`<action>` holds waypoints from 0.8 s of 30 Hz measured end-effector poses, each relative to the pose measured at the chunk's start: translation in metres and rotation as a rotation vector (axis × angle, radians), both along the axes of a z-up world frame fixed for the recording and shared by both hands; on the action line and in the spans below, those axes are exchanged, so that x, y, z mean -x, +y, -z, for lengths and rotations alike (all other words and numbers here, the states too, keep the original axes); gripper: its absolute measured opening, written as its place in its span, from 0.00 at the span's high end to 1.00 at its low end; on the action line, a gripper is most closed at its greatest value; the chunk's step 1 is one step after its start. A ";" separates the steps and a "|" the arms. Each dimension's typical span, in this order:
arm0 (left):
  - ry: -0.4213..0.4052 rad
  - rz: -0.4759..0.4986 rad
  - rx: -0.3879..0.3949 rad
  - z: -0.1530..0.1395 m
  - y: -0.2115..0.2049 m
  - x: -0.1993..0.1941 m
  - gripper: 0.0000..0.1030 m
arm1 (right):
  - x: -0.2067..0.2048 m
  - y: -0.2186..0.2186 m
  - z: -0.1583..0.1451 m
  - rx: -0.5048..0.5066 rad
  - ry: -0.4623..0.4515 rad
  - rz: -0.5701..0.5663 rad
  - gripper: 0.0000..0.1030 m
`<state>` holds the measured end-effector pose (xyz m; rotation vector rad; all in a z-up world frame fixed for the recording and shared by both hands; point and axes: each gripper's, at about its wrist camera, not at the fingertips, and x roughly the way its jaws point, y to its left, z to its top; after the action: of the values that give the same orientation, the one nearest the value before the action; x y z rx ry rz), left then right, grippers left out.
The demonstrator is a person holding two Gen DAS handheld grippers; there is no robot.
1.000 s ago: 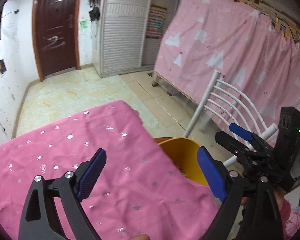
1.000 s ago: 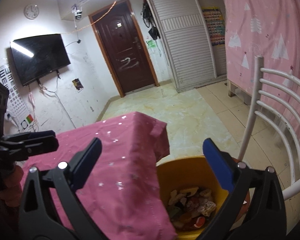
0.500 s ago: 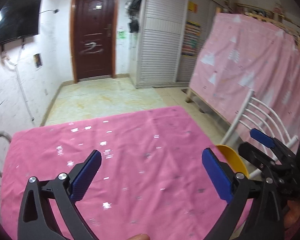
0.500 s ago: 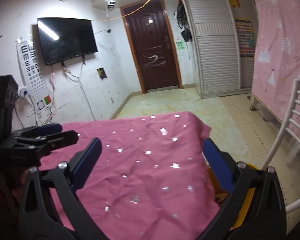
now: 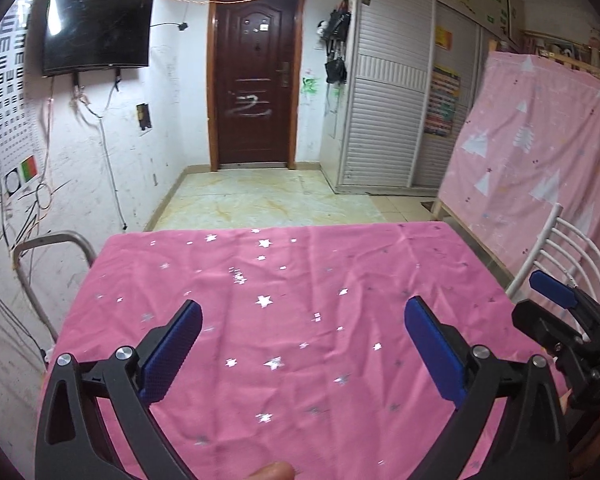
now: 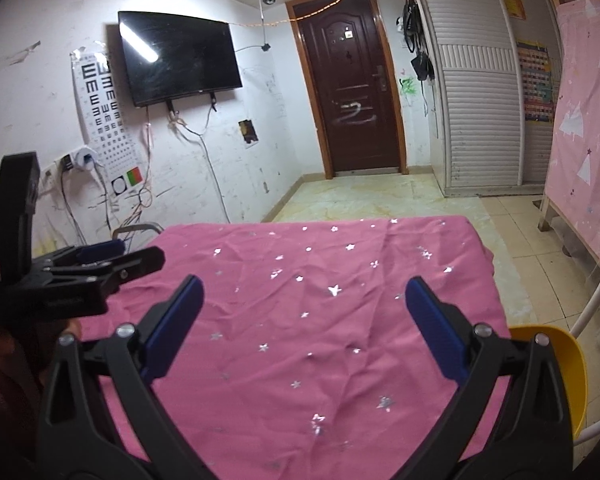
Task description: Collect trash
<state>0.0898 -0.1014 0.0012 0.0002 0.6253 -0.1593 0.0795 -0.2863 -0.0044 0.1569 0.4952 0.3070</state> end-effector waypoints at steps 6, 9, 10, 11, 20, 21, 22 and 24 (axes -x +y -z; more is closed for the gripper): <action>-0.001 -0.042 -0.001 0.001 0.017 0.008 0.10 | 0.002 0.011 -0.003 0.002 -0.003 -0.017 0.06; -0.003 -0.052 -0.001 0.000 0.021 0.010 0.10 | 0.001 0.014 -0.004 0.003 -0.004 -0.021 0.06; -0.004 -0.054 0.000 0.001 0.023 0.011 0.10 | 0.002 0.014 -0.004 0.004 -0.004 -0.023 0.06; -0.003 -0.057 0.004 0.000 0.024 0.011 0.10 | 0.002 0.016 -0.005 0.007 -0.006 -0.025 0.06; -0.001 -0.066 0.013 0.001 0.029 0.014 0.10 | 0.002 0.021 -0.011 0.015 -0.017 -0.029 0.06; -0.001 -0.068 0.013 0.000 0.029 0.014 0.10 | 0.002 0.022 -0.011 0.017 -0.017 -0.028 0.06; -0.001 -0.069 0.014 0.000 0.030 0.014 0.10 | 0.002 0.021 -0.011 0.017 -0.018 -0.028 0.06; -0.001 -0.070 0.015 0.000 0.030 0.015 0.10 | 0.002 0.022 -0.011 0.018 -0.019 -0.030 0.06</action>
<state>0.0750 -0.0711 0.0011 -0.0365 0.6225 -0.0962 0.0770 -0.2644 0.0068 0.1293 0.4815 0.3328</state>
